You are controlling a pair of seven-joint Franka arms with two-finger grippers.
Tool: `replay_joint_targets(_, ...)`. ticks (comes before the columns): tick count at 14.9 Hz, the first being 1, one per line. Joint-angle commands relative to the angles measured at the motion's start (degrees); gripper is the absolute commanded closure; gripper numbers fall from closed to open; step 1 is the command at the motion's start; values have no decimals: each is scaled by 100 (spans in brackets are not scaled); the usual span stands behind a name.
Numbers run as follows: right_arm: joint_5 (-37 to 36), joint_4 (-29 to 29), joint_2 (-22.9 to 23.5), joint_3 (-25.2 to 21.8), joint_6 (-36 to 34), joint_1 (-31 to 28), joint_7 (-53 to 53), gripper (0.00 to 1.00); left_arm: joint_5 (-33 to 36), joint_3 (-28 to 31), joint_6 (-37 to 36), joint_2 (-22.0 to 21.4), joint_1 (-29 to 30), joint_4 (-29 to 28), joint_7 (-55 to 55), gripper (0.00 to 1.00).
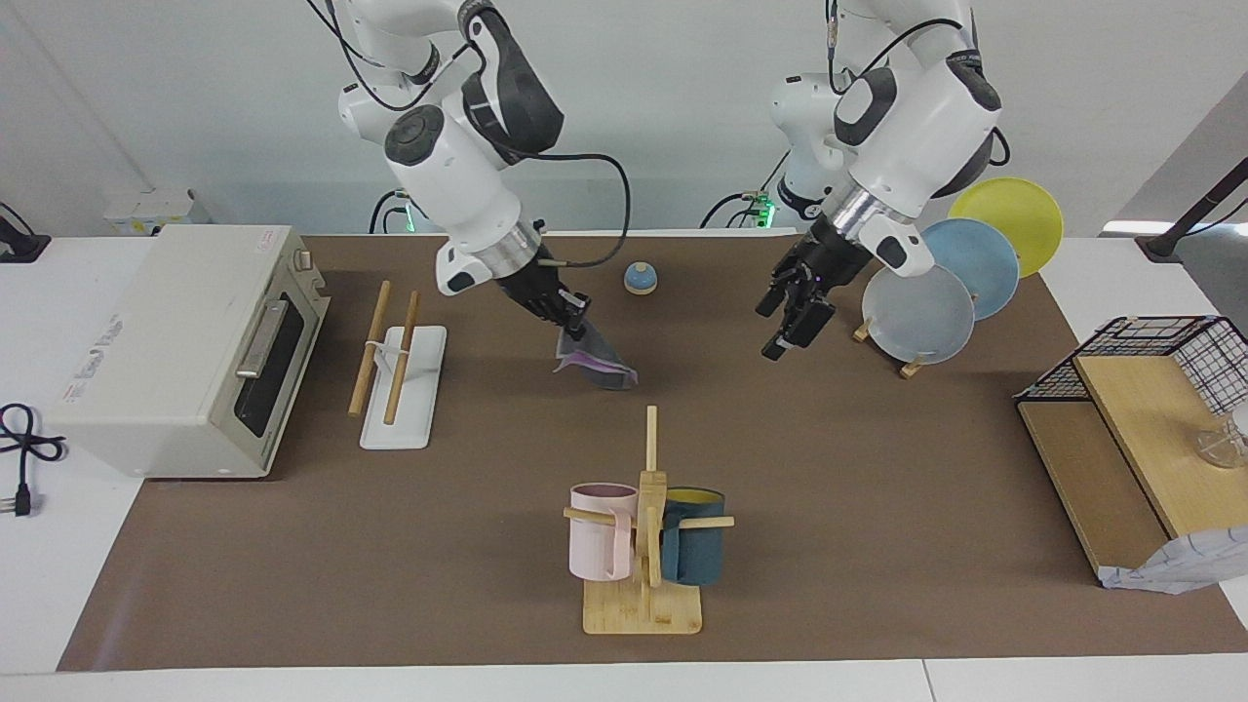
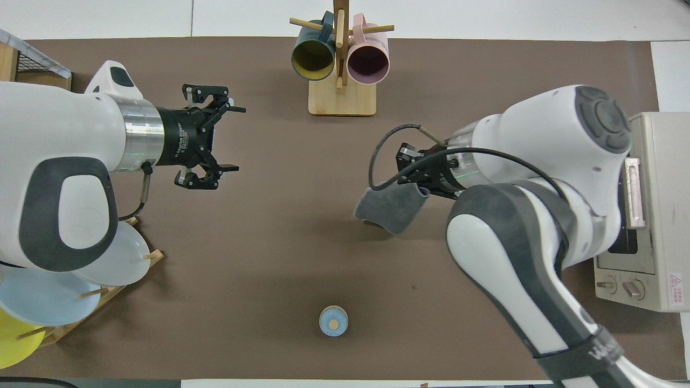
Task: Fold towel and hang on rack
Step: 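Carry the towel with the right gripper and drape it over the rack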
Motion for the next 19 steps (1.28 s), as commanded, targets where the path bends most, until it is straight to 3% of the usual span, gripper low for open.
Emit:
replay_joint_targets(1, -304, -207, -280, 64, -716, -645, -738, 100, 109, 5, -476, -209, 438, -130, 1495, 0)
replay_joint_targets(4, -577, -435, -456, 64, -1245, -1103, -843, 100, 741, 5, -758, -209, 667, -103, 2903, 0)
replay_joint_targets(10, -656, -971, -658, 55, -1176, -2017, -2301, 100, 2357, 13, -1636, -51, 949, 572, 5110, 0)
replay_joint_targets(13, -1305, -937, -641, 64, -1010, -2316, -3250, 100, 2658, 13, -2190, 116, 984, 1030, 6095, 0)
replay_joint_targets(15, -1438, -884, -606, 64, -956, -2343, -3419, 100, 2851, 13, -2401, 55, 967, 1031, 6456, 0)
replay_joint_targets(19, -2429, -779, -658, 125, -895, -2186, -3734, 100, 2896, 31, -3016, -225, 897, 882, 7002, 0)
